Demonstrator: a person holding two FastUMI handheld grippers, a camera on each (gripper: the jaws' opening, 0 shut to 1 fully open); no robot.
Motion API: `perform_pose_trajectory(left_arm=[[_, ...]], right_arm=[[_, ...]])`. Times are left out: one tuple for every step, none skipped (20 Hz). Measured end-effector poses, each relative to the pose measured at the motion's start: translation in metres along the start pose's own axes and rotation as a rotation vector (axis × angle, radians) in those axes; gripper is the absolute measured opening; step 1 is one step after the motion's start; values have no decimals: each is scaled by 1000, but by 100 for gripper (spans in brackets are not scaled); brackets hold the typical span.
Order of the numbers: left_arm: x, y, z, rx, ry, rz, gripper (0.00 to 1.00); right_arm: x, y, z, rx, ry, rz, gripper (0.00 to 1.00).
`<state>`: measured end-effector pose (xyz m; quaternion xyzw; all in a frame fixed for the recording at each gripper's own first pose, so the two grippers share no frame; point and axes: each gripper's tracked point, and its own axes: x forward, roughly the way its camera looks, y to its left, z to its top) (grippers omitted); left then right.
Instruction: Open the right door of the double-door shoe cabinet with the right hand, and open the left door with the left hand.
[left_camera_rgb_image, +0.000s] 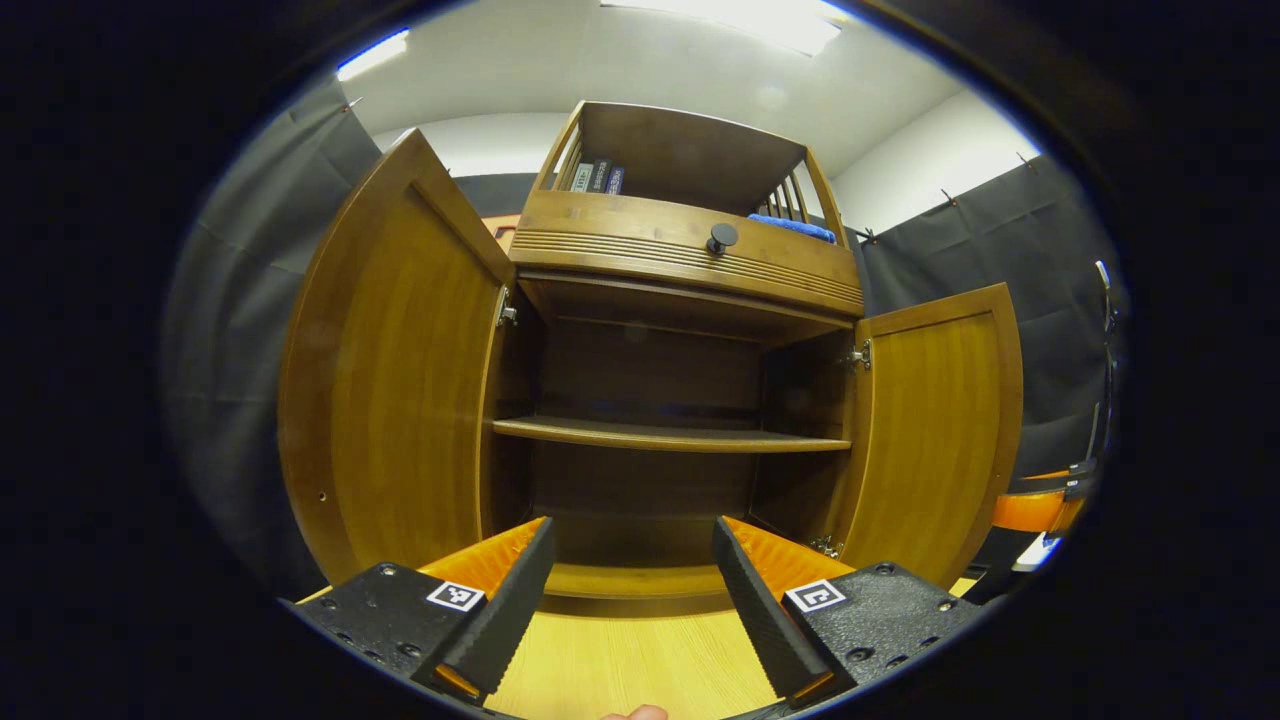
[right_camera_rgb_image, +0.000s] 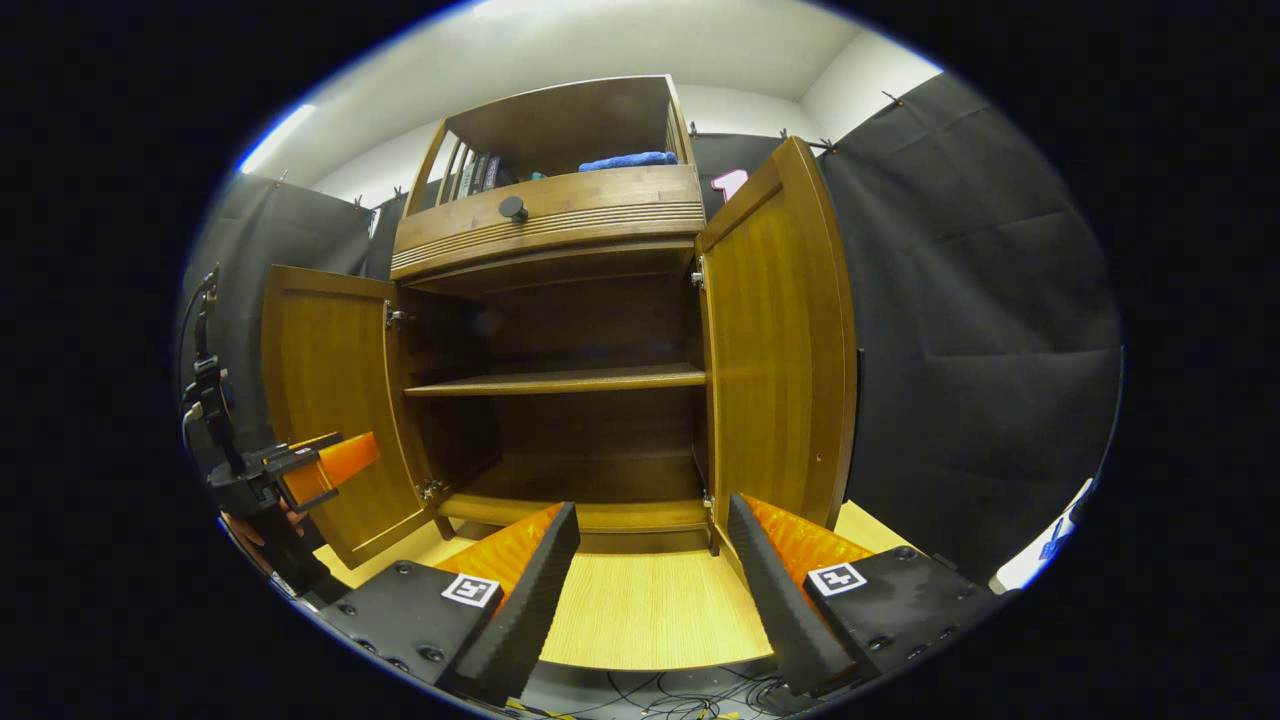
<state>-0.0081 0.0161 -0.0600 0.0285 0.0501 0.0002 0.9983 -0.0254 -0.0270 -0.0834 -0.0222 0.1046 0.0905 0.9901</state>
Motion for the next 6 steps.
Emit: perform_pose_trajectory(left_arm=[[0,0,0,1,0,-1,92],[2,-1,0,3,0,-1,92],[2,-1,0,4,0,-2,91],[3,-1,0,4,-1,-2,91],[3,-1,0,4,-3,-4,91],[4,-1,0,4,-4,-5,91]], right_arm=[[0,-1,1,0,1,-1,87],[1,-1,1,-1,1,-2,87],[1,-1,1,0,0,-3,90],[2,-1,2,0,0,-3,93],[2,-1,2,-1,-2,-3,97],[3,-1,3,-3,-3,-2,100]])
